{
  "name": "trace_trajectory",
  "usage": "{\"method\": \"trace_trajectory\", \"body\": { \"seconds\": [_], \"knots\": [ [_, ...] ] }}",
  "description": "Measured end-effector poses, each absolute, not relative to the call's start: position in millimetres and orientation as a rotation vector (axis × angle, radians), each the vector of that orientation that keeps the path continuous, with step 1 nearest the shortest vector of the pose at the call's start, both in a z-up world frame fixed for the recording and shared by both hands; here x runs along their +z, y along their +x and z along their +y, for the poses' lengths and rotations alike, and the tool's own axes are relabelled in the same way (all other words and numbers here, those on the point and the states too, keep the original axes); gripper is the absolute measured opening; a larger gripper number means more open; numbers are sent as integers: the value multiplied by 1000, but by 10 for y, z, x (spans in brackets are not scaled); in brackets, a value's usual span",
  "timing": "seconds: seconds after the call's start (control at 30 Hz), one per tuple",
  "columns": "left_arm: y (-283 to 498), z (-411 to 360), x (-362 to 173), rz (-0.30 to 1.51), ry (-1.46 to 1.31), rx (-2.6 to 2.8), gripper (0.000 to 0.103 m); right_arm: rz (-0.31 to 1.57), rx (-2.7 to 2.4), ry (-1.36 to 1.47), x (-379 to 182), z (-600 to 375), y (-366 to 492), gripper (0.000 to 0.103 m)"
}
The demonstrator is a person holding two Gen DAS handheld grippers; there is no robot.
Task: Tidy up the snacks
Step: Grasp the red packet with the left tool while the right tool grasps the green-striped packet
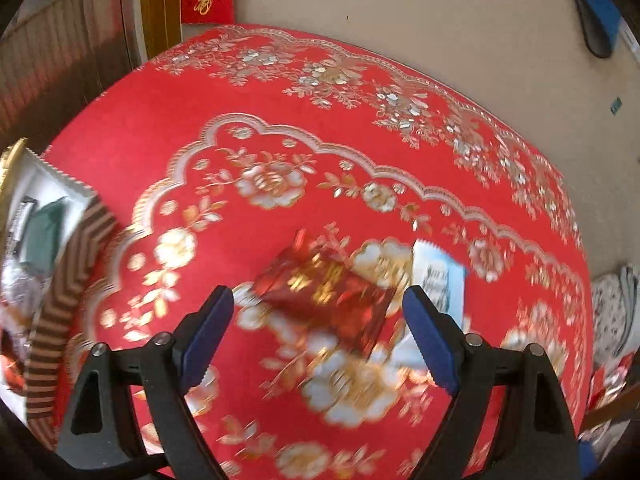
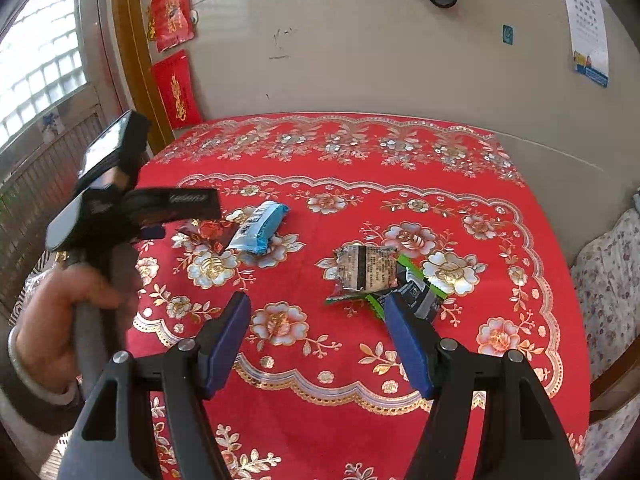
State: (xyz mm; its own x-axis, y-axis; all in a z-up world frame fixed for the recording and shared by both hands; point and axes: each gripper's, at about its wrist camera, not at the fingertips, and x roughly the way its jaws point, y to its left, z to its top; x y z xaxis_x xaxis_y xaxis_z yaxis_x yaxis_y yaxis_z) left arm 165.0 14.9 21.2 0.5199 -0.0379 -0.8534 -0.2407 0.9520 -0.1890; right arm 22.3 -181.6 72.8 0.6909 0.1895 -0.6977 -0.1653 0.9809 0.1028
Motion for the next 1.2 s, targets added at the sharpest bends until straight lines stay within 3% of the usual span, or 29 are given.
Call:
{"method": "trace_trajectory", "body": {
  "seconds": [0.37, 0.53, 1.0, 1.2],
  "knots": [
    [1843, 45, 69, 1056, -230, 88, 88, 827, 216, 63, 613, -1878, 380, 69],
    [1778, 229, 94, 1057, -259, 24, 77, 827, 240, 48, 623, -1749, 441, 69],
    [1920, 50, 94, 1059, -240, 129, 78, 831, 268, 47, 644, -1630, 569, 69],
    [1788, 84, 87, 1042, -119, 70, 59, 832, 277, 73, 627, -1667, 615, 69]
  ]
}}
